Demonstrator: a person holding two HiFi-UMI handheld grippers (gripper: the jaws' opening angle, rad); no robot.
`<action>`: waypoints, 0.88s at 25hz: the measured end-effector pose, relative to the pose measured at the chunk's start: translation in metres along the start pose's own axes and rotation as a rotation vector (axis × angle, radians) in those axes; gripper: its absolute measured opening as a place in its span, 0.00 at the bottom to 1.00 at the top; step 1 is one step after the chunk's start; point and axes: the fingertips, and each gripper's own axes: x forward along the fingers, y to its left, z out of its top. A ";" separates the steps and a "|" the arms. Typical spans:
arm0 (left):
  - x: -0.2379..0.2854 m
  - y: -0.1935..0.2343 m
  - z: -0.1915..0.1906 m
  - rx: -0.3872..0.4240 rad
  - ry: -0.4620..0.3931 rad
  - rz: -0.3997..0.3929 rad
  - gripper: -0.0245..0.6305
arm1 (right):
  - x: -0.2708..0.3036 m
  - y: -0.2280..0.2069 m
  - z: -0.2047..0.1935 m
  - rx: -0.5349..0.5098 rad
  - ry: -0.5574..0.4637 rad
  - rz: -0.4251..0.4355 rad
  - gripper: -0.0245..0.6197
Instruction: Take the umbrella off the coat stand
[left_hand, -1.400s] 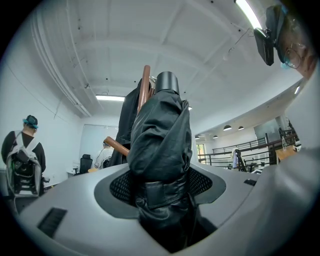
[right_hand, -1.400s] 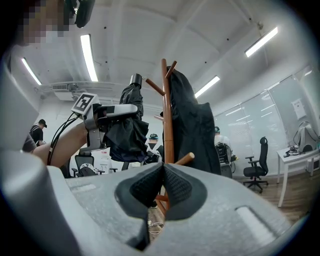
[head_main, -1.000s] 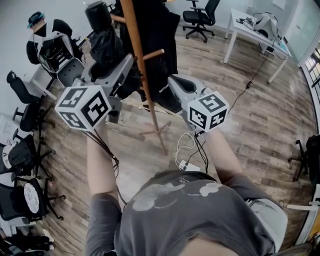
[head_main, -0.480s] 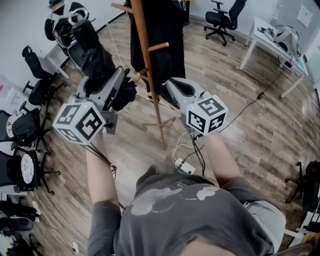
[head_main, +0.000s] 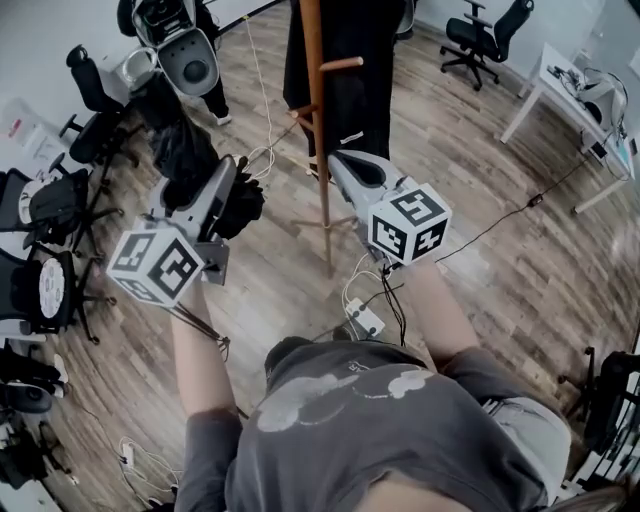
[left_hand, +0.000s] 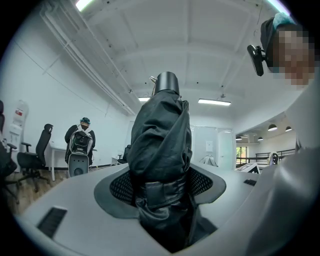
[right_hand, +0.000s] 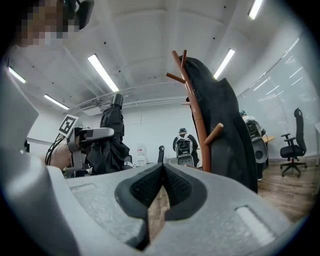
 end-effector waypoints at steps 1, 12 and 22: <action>-0.004 0.001 -0.003 -0.006 0.001 0.002 0.47 | 0.001 0.003 -0.001 0.002 0.002 0.004 0.04; -0.091 -0.005 -0.059 -0.092 0.058 0.023 0.48 | -0.014 0.070 -0.013 0.013 0.015 -0.005 0.04; -0.173 -0.044 -0.108 -0.159 0.111 0.036 0.47 | -0.060 0.140 -0.025 -0.007 0.052 0.029 0.04</action>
